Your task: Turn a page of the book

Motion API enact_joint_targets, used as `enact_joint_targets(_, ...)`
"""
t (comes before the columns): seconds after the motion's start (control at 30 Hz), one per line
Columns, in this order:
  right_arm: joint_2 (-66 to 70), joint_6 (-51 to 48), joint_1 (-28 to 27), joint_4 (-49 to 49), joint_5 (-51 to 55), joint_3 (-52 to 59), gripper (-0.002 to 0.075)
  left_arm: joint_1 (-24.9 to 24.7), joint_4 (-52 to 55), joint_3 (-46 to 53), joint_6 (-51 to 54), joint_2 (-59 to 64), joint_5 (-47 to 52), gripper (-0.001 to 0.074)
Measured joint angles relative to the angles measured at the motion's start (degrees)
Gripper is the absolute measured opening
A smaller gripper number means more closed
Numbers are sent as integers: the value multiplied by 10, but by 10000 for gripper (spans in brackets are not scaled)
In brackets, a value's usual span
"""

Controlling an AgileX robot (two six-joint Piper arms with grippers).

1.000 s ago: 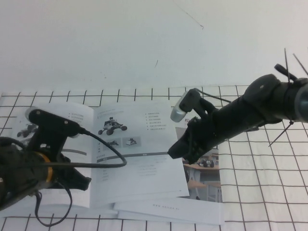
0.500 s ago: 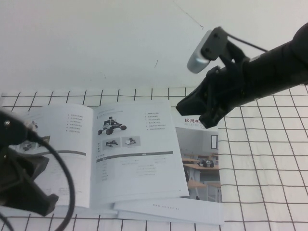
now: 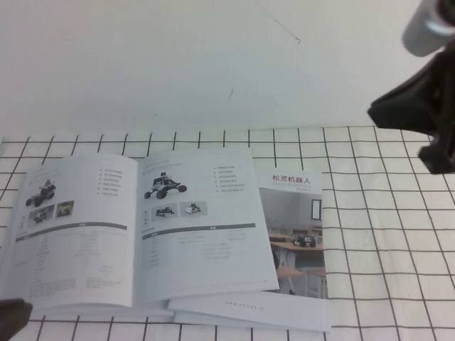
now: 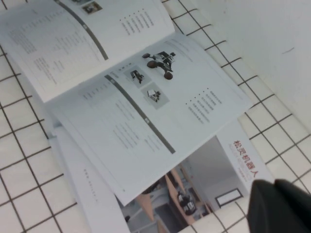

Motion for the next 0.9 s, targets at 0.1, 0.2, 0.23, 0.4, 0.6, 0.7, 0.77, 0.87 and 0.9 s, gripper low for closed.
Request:
enact_joint_targets(0.1, -61, 21, 0, -15, 0, 42, -1, 0, -9, 0, 1, -38, 34, -3)
enact_joint_targets(0.2, -133, 42, 0, -25, -17, 101, -1, 0, -22, 0, 1, -79, 55, -3)
enact_joint_targets(0.23, -161, 50, 0, -27, -29, 126, -1, 0, -23, 0, -2, -92, 57, -3)
enact_joint_targets(0.4, -300, 93, 0, -45, -131, 259, -1, 0, -23, 0, -27, -134, 52, -3)
enact_joint_targets(0.6, -421, 117, 0, -52, -302, 443, -1, 0, -17, 1, -38, -137, -1, -3)
enact_joint_targets(0.7, -446, 118, 0, -52, -360, 506, -1, 0, -12, 10, -38, -137, -38, -2)
enact_joint_targets(0.77, -451, 118, 0, -52, -376, 531, -1, 0, -11, 19, -38, -137, -55, -3)
enact_joint_targets(0.87, -451, 118, 0, -52, -379, 540, -2, 0, -9, 27, -38, -136, -69, -3)
enact_joint_targets(0.9, -451, 118, 0, -52, -379, 540, -1, 0, -9, 28, -38, -136, -70, -3)
